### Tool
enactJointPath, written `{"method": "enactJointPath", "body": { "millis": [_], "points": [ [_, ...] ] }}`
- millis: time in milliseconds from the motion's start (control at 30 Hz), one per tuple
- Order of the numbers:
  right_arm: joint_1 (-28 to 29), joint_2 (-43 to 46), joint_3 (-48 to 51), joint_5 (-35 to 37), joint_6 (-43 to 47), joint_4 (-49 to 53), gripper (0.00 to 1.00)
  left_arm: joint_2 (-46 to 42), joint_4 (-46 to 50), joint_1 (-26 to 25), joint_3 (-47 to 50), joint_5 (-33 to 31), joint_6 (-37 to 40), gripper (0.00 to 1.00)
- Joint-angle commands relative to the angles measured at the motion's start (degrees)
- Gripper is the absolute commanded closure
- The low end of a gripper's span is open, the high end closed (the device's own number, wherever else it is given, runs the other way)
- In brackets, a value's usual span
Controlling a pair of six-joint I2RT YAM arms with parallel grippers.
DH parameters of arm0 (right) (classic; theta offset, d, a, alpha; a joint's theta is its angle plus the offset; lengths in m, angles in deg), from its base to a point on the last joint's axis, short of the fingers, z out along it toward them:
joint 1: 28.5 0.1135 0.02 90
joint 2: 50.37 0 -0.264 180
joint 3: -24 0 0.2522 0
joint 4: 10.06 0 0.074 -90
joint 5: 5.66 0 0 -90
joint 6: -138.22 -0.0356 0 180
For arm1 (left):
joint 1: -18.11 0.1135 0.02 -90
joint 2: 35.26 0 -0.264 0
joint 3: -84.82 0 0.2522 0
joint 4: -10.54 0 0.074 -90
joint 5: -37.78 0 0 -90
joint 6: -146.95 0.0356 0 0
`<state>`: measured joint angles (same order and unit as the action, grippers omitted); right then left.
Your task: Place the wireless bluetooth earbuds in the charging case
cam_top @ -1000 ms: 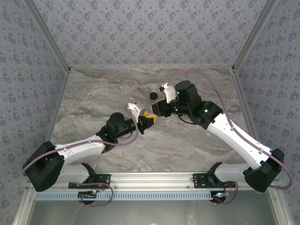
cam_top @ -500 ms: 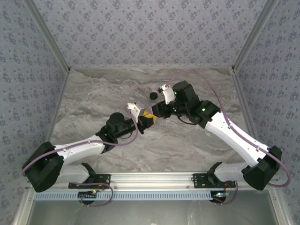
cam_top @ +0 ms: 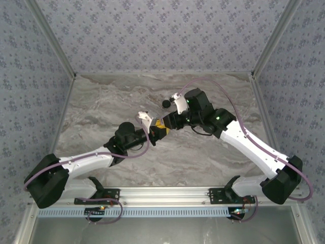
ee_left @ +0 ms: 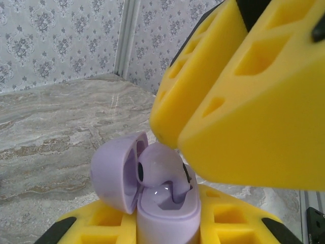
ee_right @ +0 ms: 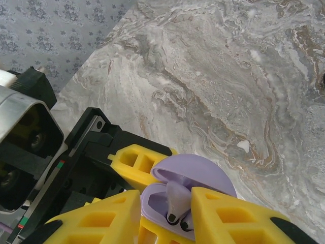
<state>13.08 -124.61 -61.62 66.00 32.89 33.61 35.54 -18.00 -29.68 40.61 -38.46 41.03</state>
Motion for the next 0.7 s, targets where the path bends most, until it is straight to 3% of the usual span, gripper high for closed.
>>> {"method": "enactJointPath", "body": {
  "millis": [0, 333, 667],
  "points": [
    [0.59, -0.65, -2.33, -1.03, 1.11, 1.44, 0.67, -1.37, -2.96, -0.52, -1.71, 1.26, 0.01, 0.78],
    [0.89, -1.24, -2.98, -0.87, 1.27, 1.86, 0.67, -1.55, -2.89, -0.45, -1.62, 1.27, 0.01, 0.78],
    [0.08, 3.35, -0.29, 5.78, -0.48, -1.14, 0.65, -2.06, 0.50, -0.46, -2.23, 1.49, 0.67, 0.78]
  ]
}}
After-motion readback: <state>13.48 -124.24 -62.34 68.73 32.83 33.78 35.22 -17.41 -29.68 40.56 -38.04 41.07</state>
